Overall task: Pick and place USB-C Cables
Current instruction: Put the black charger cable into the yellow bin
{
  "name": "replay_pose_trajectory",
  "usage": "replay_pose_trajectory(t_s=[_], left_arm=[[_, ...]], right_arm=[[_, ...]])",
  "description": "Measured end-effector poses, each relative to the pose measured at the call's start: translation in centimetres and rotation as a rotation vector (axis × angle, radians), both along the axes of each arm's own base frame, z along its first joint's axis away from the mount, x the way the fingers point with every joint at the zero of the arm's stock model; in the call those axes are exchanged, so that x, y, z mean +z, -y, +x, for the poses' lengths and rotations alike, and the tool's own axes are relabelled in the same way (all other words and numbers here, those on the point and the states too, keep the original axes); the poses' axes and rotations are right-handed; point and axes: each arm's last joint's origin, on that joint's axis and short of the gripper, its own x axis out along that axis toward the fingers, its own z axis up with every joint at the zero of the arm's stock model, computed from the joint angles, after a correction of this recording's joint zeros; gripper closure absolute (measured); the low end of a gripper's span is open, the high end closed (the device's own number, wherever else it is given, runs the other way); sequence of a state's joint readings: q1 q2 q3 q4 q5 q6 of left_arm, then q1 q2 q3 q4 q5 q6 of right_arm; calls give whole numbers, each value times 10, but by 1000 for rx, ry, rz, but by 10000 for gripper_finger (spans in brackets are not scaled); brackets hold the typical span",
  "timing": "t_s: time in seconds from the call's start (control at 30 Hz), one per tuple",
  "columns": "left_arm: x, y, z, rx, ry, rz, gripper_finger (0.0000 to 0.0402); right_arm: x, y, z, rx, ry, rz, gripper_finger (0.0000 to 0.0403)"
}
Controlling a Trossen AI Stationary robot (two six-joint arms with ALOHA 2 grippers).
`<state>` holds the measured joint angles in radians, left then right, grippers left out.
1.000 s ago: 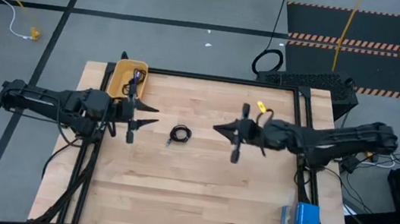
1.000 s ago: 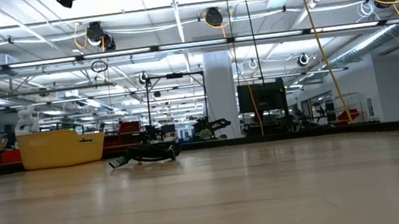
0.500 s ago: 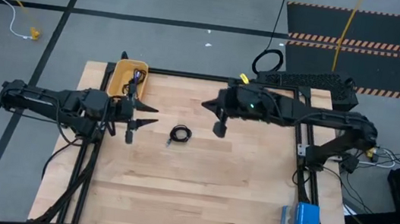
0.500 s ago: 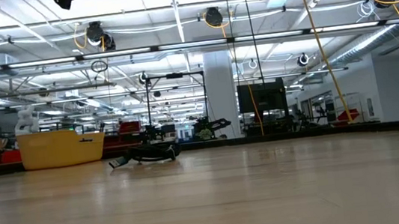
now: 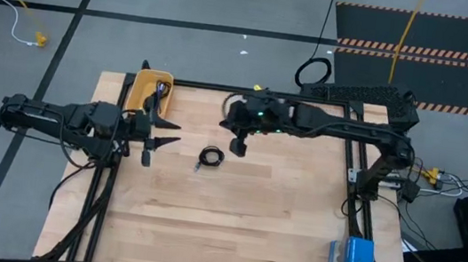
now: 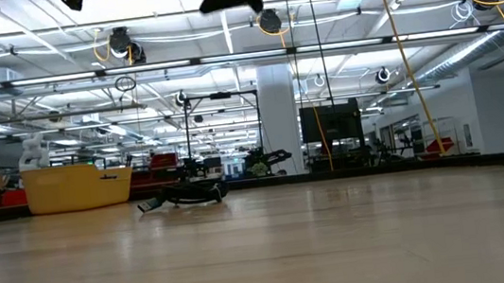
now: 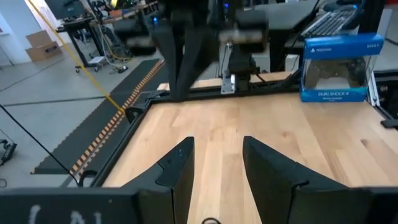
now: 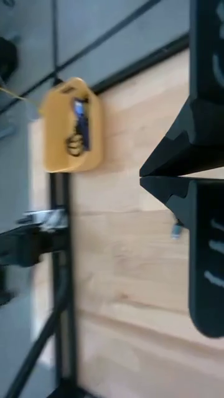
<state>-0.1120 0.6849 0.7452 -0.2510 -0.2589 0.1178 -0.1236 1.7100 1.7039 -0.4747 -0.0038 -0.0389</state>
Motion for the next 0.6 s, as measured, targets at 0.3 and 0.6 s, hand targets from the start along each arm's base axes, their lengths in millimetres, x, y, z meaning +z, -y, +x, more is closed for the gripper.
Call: replay_pose_trajectory(t_s=[0.3,0.6], left_arm=[[-7,0,-2,10,-73,-32,261],[-11,0,-3,15,-112,-35,261]], right_arm=[[-76,14,37,-12,-222,20,403],[-142,16,62,106,-351,115,403]])
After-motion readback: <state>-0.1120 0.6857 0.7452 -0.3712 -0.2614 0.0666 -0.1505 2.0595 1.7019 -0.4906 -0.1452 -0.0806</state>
